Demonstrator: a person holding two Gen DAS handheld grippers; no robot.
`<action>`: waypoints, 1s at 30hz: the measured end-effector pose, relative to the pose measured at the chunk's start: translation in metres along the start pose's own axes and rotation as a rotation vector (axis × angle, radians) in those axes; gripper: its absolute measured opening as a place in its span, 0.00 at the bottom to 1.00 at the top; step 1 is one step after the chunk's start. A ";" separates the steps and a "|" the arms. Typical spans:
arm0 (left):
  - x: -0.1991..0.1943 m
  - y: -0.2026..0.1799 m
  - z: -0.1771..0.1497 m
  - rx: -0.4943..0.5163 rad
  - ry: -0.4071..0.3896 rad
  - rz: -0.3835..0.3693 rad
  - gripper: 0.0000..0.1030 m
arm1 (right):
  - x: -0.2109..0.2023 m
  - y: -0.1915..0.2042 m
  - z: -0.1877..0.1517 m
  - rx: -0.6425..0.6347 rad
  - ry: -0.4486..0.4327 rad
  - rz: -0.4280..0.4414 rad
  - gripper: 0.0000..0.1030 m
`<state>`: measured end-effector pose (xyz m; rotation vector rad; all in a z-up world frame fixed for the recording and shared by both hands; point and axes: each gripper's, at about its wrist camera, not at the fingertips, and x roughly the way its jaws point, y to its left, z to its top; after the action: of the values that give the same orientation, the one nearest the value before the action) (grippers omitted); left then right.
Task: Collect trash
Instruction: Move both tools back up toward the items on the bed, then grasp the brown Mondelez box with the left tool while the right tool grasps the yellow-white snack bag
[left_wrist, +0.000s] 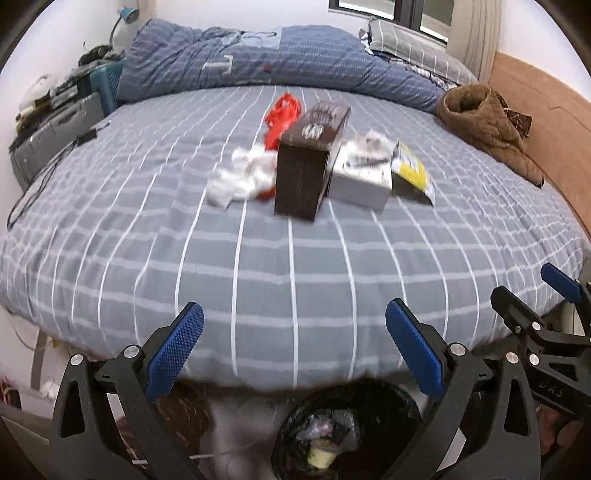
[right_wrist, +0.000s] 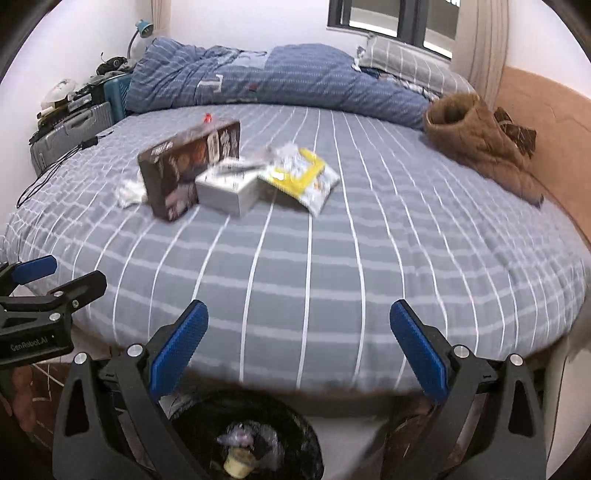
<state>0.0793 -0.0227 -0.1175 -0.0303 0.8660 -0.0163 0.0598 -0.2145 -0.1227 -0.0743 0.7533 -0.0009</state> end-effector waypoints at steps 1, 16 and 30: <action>0.002 -0.001 0.009 0.004 -0.014 0.000 0.94 | 0.004 -0.002 0.007 0.004 -0.003 0.005 0.92; 0.069 -0.003 0.088 -0.002 -0.026 -0.014 0.93 | 0.091 -0.024 0.073 0.104 0.006 0.082 0.92; 0.111 -0.004 0.116 0.017 -0.014 -0.022 0.86 | 0.158 -0.029 0.116 0.237 0.052 0.104 0.92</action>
<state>0.2399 -0.0275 -0.1268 -0.0241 0.8516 -0.0444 0.2550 -0.2399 -0.1447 0.1908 0.8033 0.0070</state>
